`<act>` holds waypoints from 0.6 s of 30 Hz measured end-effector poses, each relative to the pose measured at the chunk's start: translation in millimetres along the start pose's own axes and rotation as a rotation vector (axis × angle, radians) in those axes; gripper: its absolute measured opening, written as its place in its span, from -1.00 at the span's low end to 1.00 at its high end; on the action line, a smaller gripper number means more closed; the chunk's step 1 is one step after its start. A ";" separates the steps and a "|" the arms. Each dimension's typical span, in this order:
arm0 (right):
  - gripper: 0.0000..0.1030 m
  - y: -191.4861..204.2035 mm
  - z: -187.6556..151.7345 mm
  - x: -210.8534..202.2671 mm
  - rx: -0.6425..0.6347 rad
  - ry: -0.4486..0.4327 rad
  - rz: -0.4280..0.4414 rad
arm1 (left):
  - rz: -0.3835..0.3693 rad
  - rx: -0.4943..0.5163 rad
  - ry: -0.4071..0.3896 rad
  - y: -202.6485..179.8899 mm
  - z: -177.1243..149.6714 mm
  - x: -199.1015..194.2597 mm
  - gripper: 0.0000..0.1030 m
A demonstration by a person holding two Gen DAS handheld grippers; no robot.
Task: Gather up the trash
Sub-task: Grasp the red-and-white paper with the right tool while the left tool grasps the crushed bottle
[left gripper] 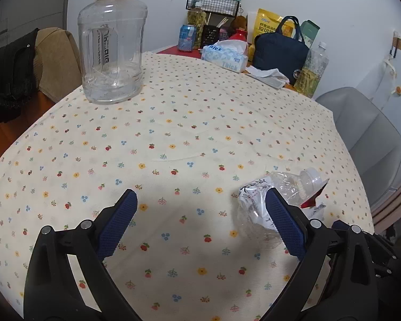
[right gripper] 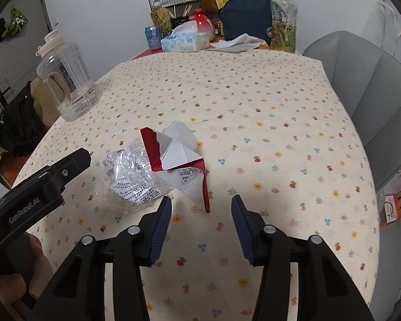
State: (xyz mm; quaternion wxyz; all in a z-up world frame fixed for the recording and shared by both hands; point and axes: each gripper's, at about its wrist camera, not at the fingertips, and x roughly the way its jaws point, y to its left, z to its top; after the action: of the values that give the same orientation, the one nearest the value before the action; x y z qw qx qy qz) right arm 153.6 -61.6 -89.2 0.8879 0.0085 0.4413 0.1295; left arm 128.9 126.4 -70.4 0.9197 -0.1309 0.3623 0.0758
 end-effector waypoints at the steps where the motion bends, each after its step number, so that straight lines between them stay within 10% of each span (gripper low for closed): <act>1: -0.13 0.4 0.4 3.6 0.001 0.004 0.000 | 0.000 0.000 0.003 0.8 -0.4 1.1 0.86; 11: -0.84 -4.9 1.1 11.6 0.018 0.016 0.022 | -0.014 0.025 0.030 -6.7 -4.7 10.3 0.86; 18: -0.92 -22.9 -7.8 -12.9 0.050 -0.019 0.042 | -0.023 0.064 0.055 -29.3 -8.5 15.0 0.86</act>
State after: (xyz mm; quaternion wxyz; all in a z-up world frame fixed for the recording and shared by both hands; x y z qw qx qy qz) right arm 145.1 -87.6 -86.8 0.8887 0.0412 0.4356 0.1371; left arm 141.2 96.6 -81.2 0.9139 -0.1078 0.3881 0.0499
